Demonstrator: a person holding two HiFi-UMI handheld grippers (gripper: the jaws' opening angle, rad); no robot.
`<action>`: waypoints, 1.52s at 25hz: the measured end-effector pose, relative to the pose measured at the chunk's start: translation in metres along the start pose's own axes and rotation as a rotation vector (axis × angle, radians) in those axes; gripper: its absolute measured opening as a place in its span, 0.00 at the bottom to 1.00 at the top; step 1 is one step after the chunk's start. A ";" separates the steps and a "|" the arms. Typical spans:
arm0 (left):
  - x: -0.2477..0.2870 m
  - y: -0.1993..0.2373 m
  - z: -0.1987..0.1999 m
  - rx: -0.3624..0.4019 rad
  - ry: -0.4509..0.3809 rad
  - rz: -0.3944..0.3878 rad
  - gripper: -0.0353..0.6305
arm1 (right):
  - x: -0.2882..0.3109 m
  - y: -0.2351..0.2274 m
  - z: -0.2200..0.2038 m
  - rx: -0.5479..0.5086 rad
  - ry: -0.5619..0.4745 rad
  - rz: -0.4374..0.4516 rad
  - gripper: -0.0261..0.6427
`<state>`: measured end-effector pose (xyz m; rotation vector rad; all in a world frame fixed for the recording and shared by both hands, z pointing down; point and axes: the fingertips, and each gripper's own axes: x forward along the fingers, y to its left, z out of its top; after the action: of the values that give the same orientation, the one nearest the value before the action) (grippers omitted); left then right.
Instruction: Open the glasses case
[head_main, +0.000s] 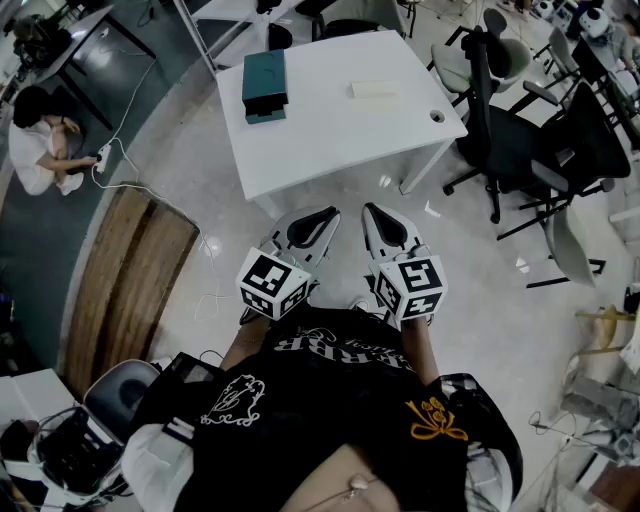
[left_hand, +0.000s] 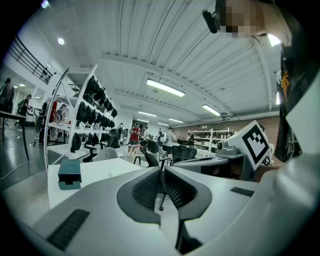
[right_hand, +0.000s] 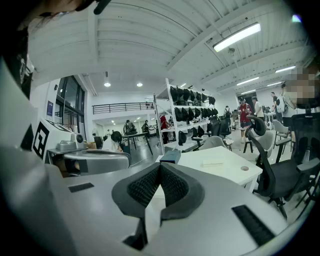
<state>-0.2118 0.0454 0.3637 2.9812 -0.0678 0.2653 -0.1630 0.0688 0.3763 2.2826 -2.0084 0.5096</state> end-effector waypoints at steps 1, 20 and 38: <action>0.003 -0.002 0.000 0.003 0.000 -0.001 0.11 | -0.001 -0.003 0.001 -0.002 -0.002 0.000 0.06; 0.048 -0.052 0.000 0.032 0.001 0.022 0.11 | -0.040 -0.052 -0.007 0.010 -0.010 0.038 0.06; 0.040 -0.084 -0.012 0.033 0.021 0.148 0.11 | -0.067 -0.063 -0.031 0.039 0.007 0.138 0.06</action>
<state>-0.1701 0.1286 0.3707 3.0093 -0.2855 0.3175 -0.1145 0.1500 0.3976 2.1706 -2.1818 0.5708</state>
